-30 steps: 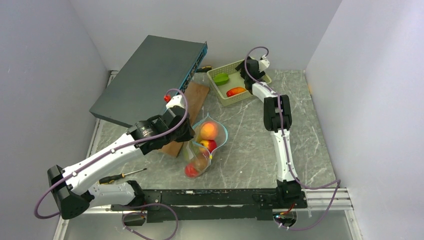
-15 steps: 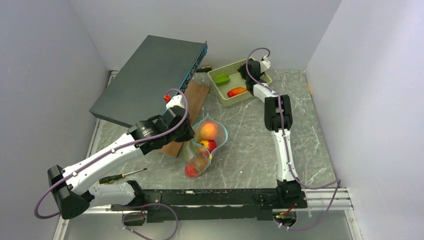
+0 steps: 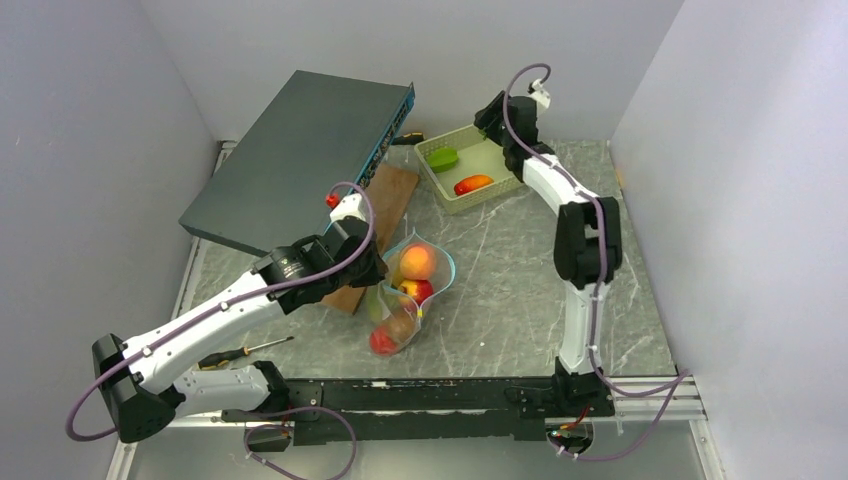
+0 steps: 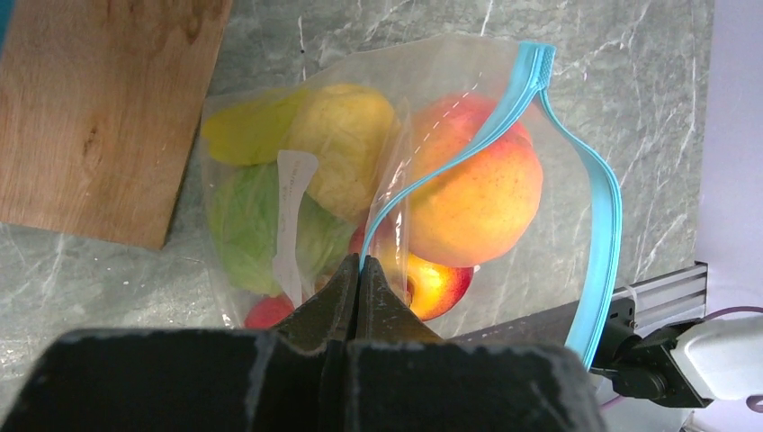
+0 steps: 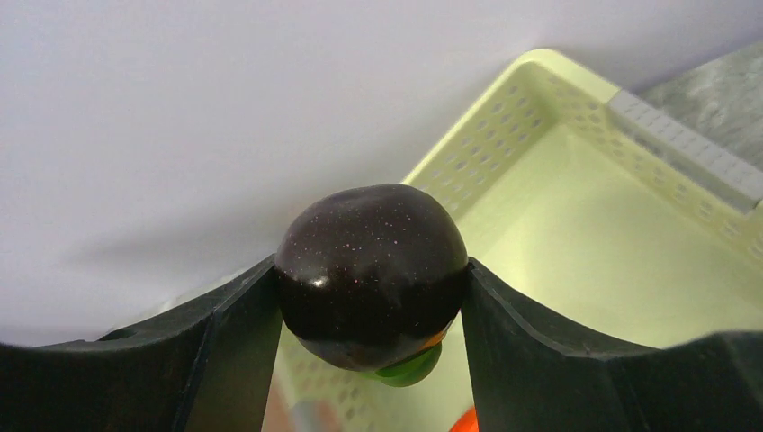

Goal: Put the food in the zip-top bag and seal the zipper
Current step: Place the fake fruit in the zipper food storage bag.

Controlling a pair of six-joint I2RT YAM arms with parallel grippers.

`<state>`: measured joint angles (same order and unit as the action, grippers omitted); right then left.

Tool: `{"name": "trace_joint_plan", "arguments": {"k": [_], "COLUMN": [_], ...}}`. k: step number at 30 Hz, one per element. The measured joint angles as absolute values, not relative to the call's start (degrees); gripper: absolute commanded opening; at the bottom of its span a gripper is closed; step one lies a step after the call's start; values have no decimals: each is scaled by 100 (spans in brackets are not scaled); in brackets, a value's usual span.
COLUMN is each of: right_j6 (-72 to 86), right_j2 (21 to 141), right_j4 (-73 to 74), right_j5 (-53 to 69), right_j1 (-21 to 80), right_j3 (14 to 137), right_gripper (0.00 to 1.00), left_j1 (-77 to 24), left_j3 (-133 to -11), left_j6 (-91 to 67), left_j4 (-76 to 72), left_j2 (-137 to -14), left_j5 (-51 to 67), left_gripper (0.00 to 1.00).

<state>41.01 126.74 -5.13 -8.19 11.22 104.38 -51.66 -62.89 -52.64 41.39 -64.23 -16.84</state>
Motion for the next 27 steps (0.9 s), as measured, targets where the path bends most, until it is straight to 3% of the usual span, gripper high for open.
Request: {"name": "trace_joint_plan", "arguments": {"k": [11,18,27], "right_j6": [3564,3087,2746], "right_j2": [9470,7859,6191], "right_j4": [-47,1149,1756], "right_j5": [-296,189,193], "right_j1": [2196,3000,4270], "right_j3": [7891,7164,6744], "right_gripper": [19,21,33], "left_j1": [-5166,-5166,-5166], "left_j3": [-6204,-6139,-6040], "left_j6": [-5153,-5098,-4969], "left_j4": [3957,3686,3242], "left_j2": [-6270,-6272,-6442], "left_j5": [-1743,-1721,-1505], "left_gripper": [0,0,0]}}
